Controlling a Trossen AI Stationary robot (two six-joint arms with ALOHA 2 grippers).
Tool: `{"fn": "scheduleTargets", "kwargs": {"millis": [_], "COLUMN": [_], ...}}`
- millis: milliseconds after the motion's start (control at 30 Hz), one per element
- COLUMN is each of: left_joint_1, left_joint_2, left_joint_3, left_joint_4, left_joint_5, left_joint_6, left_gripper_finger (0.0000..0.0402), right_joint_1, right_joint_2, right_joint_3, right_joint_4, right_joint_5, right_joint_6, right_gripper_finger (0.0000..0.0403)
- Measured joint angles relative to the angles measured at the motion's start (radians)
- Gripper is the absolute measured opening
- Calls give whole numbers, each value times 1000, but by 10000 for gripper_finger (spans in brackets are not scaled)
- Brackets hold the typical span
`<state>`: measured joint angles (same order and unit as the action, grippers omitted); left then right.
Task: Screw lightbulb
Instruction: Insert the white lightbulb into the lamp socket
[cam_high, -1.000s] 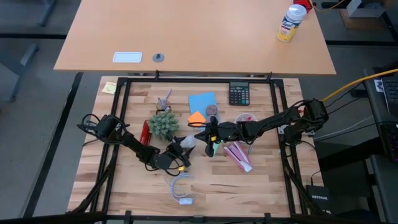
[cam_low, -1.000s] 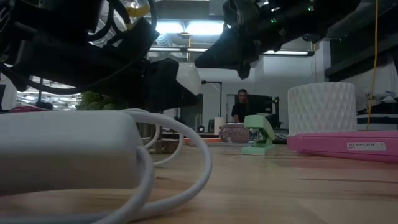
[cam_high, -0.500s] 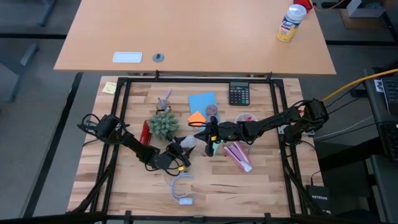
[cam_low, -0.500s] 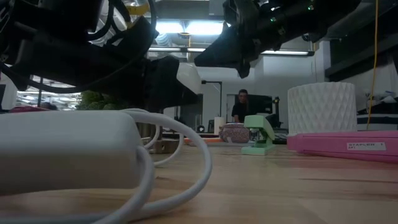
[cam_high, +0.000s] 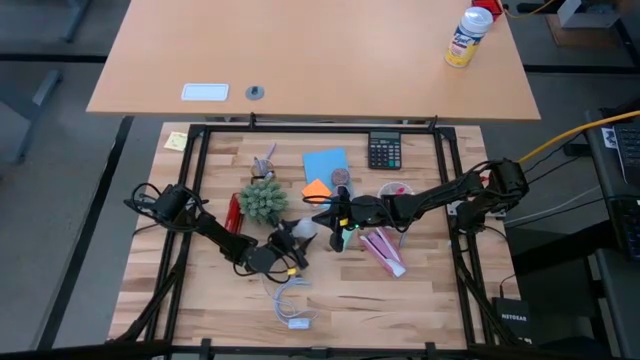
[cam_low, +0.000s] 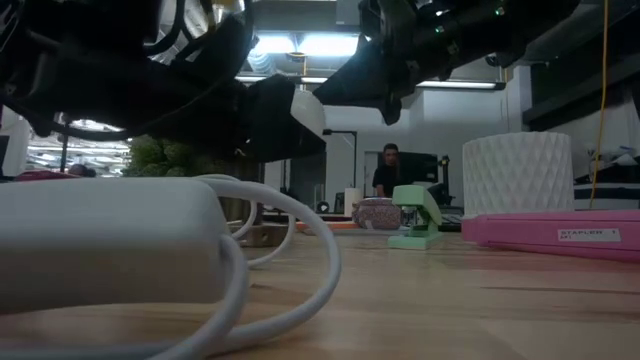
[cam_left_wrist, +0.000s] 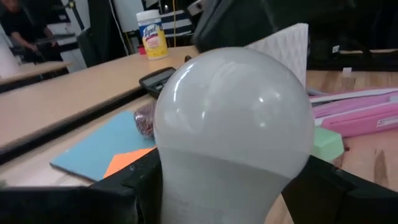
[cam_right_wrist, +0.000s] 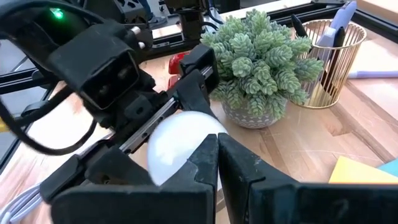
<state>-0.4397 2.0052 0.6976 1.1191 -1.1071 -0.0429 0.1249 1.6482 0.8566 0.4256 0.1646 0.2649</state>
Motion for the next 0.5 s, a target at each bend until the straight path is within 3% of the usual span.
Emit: {"fn": "scheduleTargets", "kwargs": {"millis": [200, 500], "left_joint_1": [-2, -18], "left_joint_2": [0, 0], "left_joint_3": [40, 56], "left_joint_4": [-2, 3], "left_joint_5": [1, -5], "left_joint_6": [106, 124], "left_gripper_finger": [204, 160], "right_joint_1": [0, 0], "right_joint_2": [-3, -3], "right_joint_3": [2, 2], "right_joint_4": [7, -1], "right_joint_5": [1, -2], "right_joint_6": [0, 0], "right_gripper_finger": [17, 17]}}
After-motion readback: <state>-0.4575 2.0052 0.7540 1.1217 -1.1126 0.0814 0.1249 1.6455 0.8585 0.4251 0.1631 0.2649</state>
